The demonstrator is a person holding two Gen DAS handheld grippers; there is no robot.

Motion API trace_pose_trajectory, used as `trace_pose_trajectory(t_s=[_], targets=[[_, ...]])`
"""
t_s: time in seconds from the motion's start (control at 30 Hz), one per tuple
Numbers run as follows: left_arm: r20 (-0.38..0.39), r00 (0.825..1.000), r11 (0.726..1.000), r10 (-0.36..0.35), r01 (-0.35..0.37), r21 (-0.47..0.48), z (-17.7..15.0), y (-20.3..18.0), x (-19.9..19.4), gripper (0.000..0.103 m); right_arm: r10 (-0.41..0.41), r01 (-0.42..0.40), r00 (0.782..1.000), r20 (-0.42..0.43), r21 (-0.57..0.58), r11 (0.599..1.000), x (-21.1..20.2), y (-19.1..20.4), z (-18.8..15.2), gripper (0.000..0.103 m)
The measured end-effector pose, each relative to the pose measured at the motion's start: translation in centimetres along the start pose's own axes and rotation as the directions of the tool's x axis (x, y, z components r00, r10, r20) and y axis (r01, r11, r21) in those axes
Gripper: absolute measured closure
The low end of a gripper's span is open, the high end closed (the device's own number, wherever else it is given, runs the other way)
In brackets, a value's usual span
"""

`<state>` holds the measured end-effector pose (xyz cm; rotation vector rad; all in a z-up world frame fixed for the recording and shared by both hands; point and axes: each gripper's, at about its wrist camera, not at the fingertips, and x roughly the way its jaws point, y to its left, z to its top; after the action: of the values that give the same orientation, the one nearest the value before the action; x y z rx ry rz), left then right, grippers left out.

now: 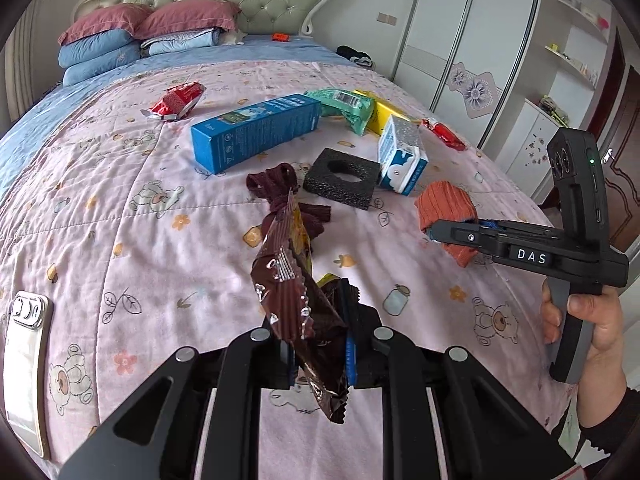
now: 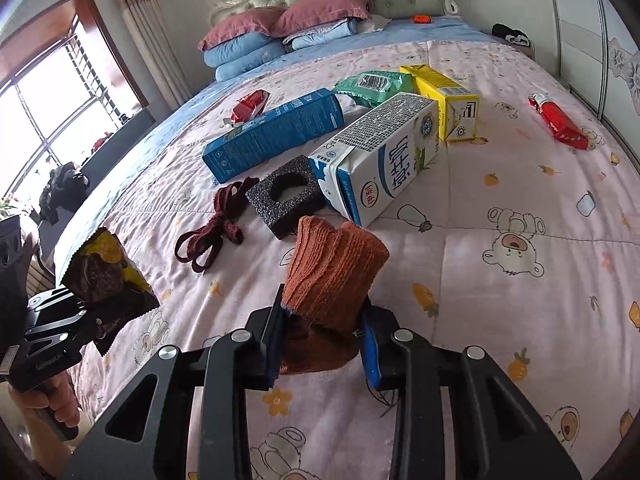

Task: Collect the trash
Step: 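Carry the bag and sock over the yellow bin and open both tools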

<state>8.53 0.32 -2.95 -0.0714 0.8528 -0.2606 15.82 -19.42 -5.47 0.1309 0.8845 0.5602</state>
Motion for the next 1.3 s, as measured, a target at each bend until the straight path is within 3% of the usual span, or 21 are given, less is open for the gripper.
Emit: trace_pose_trajectory(t_s=[0.37,0.63,1.03,1.3], targets=[[-0.035,0.996,0.99,-0.08,0.083,0.114,2.2,-9.5,2.6,0.086,-0.021,0.02,0.995,0.101,0.009,1.0,-8.0,-5.8,-1.7,0.072],[-0.088,0.98,0.965,-0.181,0.194,0.175,4.2,-18.2,6.5,0.086,-0.082,0.071,0.985,0.154,0.073,0.995,-13.3,-12.7,-3.7,0.072],[-0.214,0.922,0.874,-0.321,0.376,0.308,5.4,-33.8,12.5,0.086,-0.285,0.234,0.937,0.204,0.241,0.942,-22.7,-24.2,-9.0,0.072],[-0.319,0.867,0.799,-0.382,0.484,0.359,5.0,-43.6,16.1,0.086,-0.366,0.28,0.909,0.2,0.358,0.891,-27.6,-30.8,-13.5,0.072]])
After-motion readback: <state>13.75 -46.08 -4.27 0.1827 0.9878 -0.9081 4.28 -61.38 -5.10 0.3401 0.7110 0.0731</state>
